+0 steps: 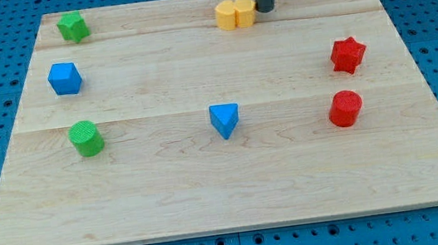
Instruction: Move the blue triangle towards the yellow hexagon
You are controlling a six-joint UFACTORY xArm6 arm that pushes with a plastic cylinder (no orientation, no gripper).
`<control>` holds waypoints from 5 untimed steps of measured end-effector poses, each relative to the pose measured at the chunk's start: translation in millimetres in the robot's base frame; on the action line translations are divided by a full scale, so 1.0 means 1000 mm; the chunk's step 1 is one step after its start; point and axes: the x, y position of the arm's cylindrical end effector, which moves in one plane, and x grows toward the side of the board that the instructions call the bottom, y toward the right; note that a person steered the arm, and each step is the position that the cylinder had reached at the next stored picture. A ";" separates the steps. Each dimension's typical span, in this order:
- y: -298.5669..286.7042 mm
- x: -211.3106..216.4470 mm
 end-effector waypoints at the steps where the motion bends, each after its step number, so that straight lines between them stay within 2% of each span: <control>1: -0.024 0.004; 2: -0.040 0.005; 3: -0.004 0.018; 5: 0.024 0.157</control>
